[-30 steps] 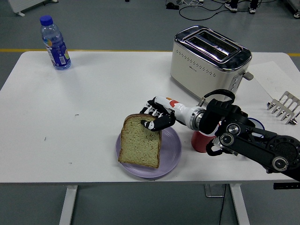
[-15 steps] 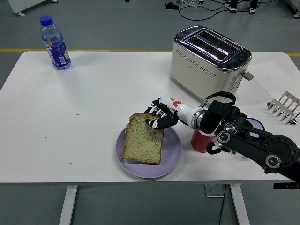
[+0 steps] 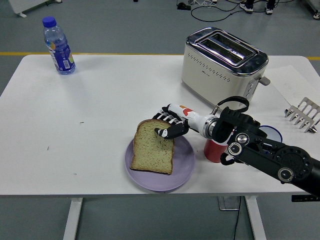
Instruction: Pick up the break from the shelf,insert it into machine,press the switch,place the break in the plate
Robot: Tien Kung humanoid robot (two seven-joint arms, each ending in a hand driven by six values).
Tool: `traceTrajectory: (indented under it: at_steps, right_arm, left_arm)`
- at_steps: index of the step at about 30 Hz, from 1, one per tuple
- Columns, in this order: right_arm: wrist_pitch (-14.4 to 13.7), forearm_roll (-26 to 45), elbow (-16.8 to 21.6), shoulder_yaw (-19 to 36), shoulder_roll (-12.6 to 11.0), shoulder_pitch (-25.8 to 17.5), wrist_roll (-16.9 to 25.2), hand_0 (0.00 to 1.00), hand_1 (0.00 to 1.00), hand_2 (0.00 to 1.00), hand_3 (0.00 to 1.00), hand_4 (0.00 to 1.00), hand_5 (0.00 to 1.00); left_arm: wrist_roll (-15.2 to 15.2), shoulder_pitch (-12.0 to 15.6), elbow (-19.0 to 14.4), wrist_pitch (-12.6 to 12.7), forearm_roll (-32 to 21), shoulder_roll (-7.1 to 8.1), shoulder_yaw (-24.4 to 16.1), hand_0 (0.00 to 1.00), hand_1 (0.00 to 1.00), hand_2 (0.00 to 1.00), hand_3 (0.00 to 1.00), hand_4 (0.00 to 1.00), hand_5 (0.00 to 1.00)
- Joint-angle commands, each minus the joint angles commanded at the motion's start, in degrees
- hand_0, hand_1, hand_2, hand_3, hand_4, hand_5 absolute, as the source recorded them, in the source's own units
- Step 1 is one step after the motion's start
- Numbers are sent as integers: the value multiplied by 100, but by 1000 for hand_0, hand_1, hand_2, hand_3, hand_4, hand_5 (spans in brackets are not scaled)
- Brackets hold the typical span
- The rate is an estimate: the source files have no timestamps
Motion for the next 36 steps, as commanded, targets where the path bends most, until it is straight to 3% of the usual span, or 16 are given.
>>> traceTrajectory:
  at_steps: [2, 3, 14, 17, 20, 21, 26, 27, 31, 36]
  right_arm:
    - [19, -88, -7, 9, 8, 1, 31, 785, 781, 807, 801, 687, 137]
    - [19, -131, -10, 14, 11, 1, 45, 896, 858, 924, 886, 733, 156]
    - [-172, -721, 118, 160, -28, -28, 171, 919, 888, 942, 910, 755, 168]
    - [-223, -743, 310, 242, -90, -60, 208, 926, 900, 943, 917, 765, 179]
    - [-258, -615, 735, 497, -221, -146, 410, 926, 900, 943, 917, 765, 179]
    - [-260, -596, 813, 533, -235, -155, 440, 860, 840, 879, 845, 749, 204]
    - [-565, 418, 1546, 1136, -407, -319, 1445, 860, 840, 879, 845, 749, 204]
    - [-589, 657, 1683, 1291, -438, -351, 1669, 723, 682, 679, 631, 534, 122]
    - [-593, 1623, 2064, 1836, -570, -436, 2407, 723, 682, 679, 631, 534, 122]
    - [-454, 2701, 2220, 2427, -729, -570, 2665, 685, 649, 654, 605, 515, 123]
  left_arm:
    - [-2, -4, 0, 0, -12, 2, 8, 647, 631, 696, 788, 596, 998]
    - [-2, -6, 0, 0, -14, 2, 9, 647, 633, 696, 789, 596, 998]
    - [-1, -11, 0, -2, -44, 1, 28, 647, 633, 696, 790, 595, 998]
    - [0, -15, 0, -3, -38, 1, 21, 647, 632, 696, 790, 594, 998]
    - [-5, -18, 0, -6, -38, 3, 21, 647, 632, 696, 790, 594, 998]
    - [-5, -18, 0, -6, -39, 3, 22, 646, 633, 696, 790, 595, 998]
    - [-3, -16, 0, -12, -5, 2, -12, 646, 633, 696, 790, 595, 998]
    - [1, -15, 0, -13, 6, 1, -22, 645, 632, 696, 788, 595, 998]
    - [10, -7, 0, -18, 32, -4, -42, 645, 632, 696, 788, 595, 998]
    - [20, 7, 0, -26, 74, -6, -84, 647, 630, 696, 788, 597, 998]
